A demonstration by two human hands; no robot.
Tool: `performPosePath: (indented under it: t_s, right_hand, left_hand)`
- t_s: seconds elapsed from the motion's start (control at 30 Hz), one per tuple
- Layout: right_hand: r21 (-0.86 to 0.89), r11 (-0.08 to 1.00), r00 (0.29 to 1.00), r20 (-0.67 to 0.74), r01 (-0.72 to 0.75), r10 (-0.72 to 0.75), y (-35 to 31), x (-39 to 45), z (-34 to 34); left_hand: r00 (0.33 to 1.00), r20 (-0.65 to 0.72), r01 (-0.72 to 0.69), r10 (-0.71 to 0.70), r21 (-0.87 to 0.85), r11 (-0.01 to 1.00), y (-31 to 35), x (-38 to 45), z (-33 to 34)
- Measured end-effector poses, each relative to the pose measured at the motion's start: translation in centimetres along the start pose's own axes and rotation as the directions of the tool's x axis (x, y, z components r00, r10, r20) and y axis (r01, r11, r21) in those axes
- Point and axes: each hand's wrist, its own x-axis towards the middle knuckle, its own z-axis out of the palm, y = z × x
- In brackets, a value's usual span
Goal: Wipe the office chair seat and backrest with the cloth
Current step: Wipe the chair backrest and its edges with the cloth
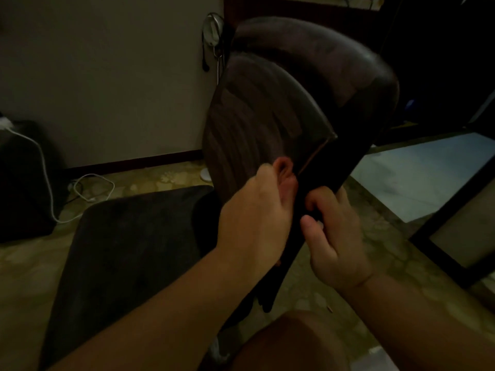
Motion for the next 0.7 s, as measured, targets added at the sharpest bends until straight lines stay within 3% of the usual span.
performPosePath:
  t_s: [0.1, 0.2, 0.33, 0.5, 0.7]
  right_hand:
    - [-0.011, 0.997, 0.997, 0.026, 0.077, -0.076, 0.0, 1.0, -1.4]
    - [0.057, 0.997, 0.997, -0.056, 0.059, -0.056, -0.9, 3.3, -2.2]
    - [0.026, 0.998, 0.994, -0.094, 0.061, -0.058, -0.7, 3.0, -1.9]
    - [0.02, 0.997, 0.993, -0.098, 0.069, -0.067, -0.6, 1.8, -1.8]
    - [-0.001, 0.999, 0.994, -0.098, 0.05, -0.049, -0.7, 2.8, -1.7]
  left_hand:
    - [0.998, 0.052, 0.018, -0.021, 0.06, 0.998, -1.2, -0.7, -0.4]
    - [1.0, 0.019, -0.022, 0.02, 0.109, 0.994, 0.3, 1.3, -1.2]
    - [0.998, -0.026, -0.053, 0.054, 0.054, 0.997, 1.0, 2.1, -0.6]
    - [0.998, 0.043, -0.052, 0.05, 0.053, 0.997, -0.1, 0.2, -1.1]
    - [0.983, -0.057, -0.171, 0.175, 0.075, 0.982, 2.8, 3.6, -1.4]
